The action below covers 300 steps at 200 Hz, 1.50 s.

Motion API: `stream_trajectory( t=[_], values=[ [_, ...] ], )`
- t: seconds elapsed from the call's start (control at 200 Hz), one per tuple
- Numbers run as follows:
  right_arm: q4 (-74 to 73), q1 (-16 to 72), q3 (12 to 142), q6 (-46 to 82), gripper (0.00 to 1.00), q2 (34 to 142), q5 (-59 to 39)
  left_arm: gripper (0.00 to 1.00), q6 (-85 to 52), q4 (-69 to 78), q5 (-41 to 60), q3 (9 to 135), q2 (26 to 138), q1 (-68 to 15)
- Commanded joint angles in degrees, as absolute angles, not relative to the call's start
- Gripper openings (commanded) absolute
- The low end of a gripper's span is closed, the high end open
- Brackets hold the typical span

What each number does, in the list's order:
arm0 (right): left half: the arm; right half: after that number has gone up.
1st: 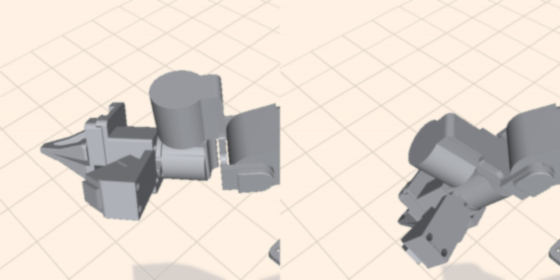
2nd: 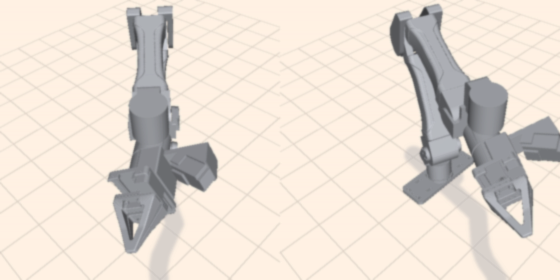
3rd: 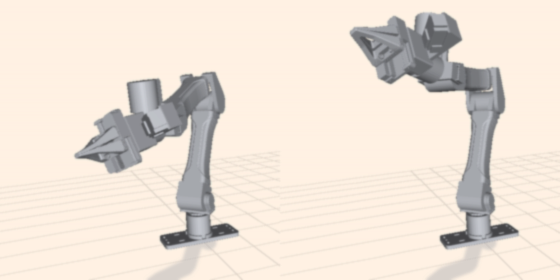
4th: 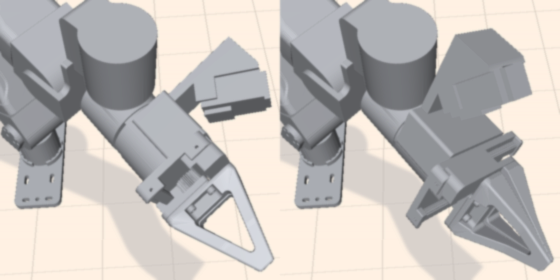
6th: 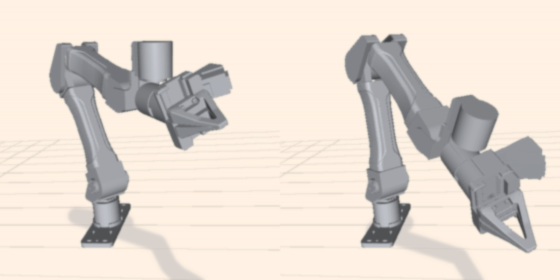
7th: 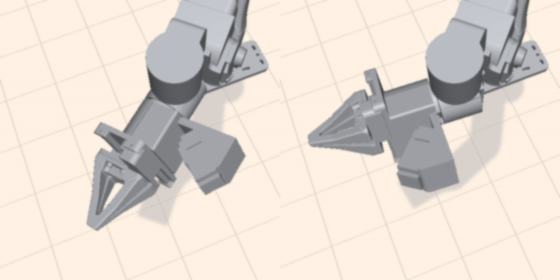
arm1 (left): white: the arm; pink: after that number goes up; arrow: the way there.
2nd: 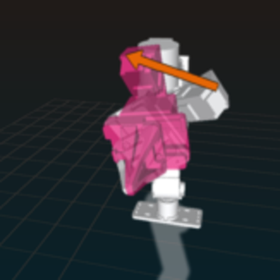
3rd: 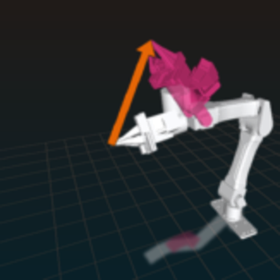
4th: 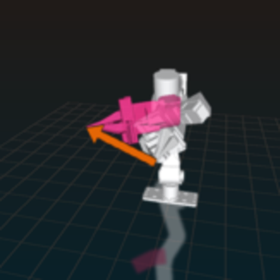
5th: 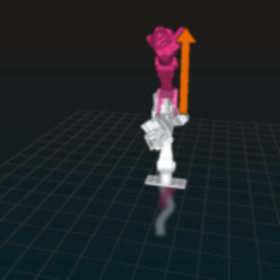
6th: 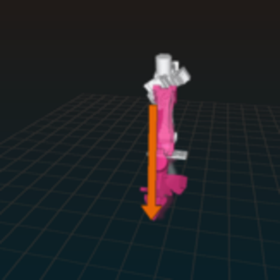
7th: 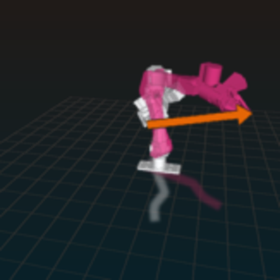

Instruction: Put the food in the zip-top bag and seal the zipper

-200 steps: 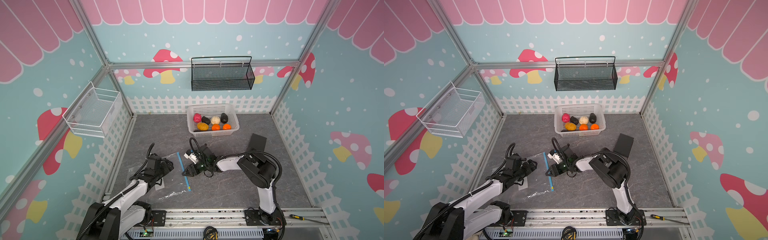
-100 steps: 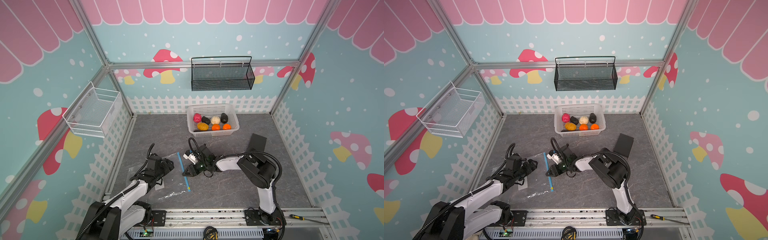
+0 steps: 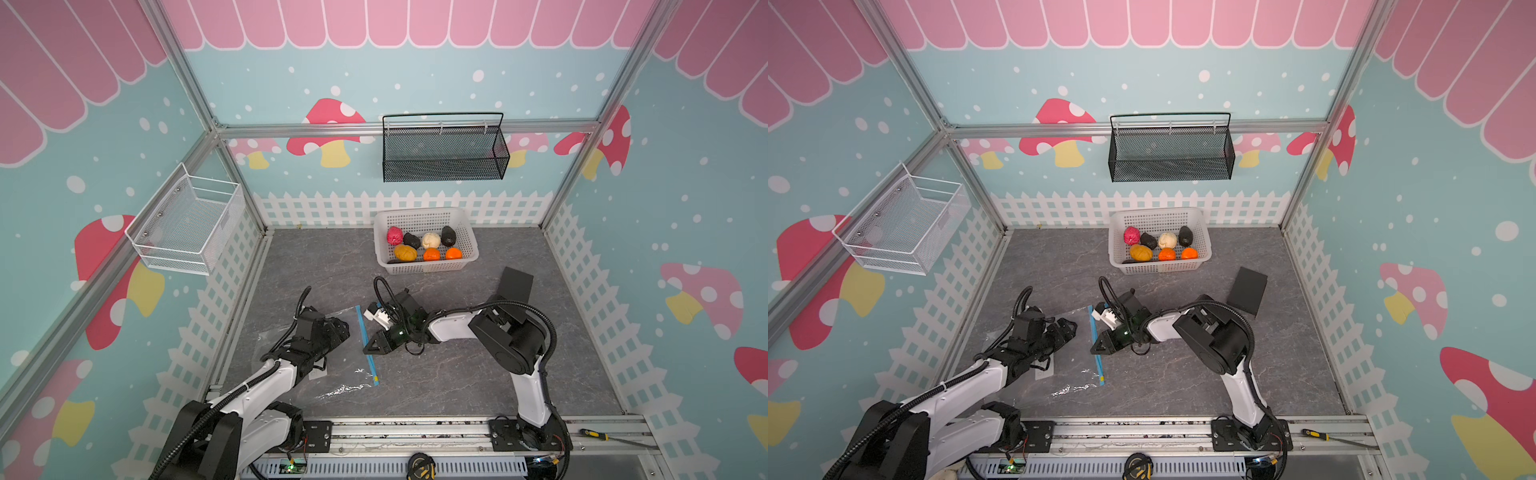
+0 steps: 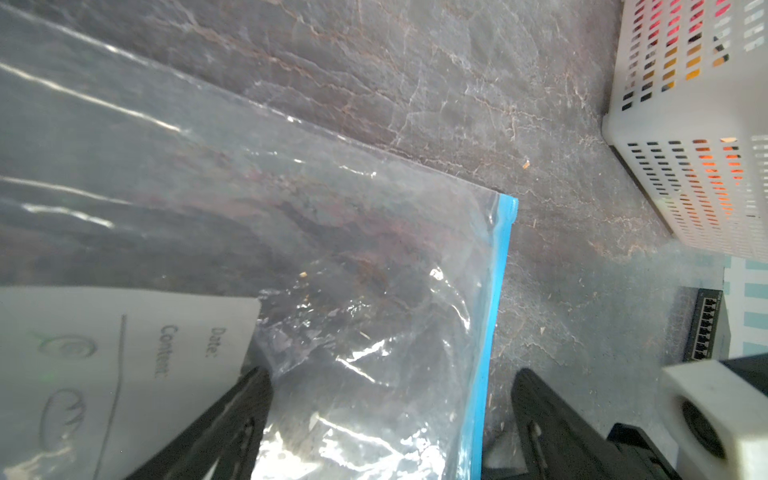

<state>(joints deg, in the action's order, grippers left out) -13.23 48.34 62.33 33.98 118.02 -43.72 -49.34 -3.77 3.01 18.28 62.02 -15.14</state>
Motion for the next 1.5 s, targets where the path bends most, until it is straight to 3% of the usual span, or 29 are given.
stream_trajectory(
  t=[0.0,0.345,1.056,1.296,1.496],
  values=[
    [-11.17,48.16,63.89,33.93,0.3,119.43,-42.78,0.91,-51.45,-8.74,2.51,16.52,62.84,-15.55],
    [-11.34,48.16,64.29,34.29,0.44,119.76,-44.22,0.92,-51.87,-8.44,2.13,16.09,62.92,-15.95],
    [-7.28,47.2,62.65,36.15,0.4,116.25,-39.71,0.89,-53.3,-8.84,3.8,16.0,60.67,-17.99],
    [-9.83,47.94,63.45,35.44,0.29,117.66,-43.53,0.89,-53.88,-7.64,3.83,15.92,62.23,-18.54],
    [-11.24,48.49,64.13,35.0,0.25,118.1,-45.08,0.9,-54.2,-7.47,3.45,15.36,61.66,-18.59]
  ],
)
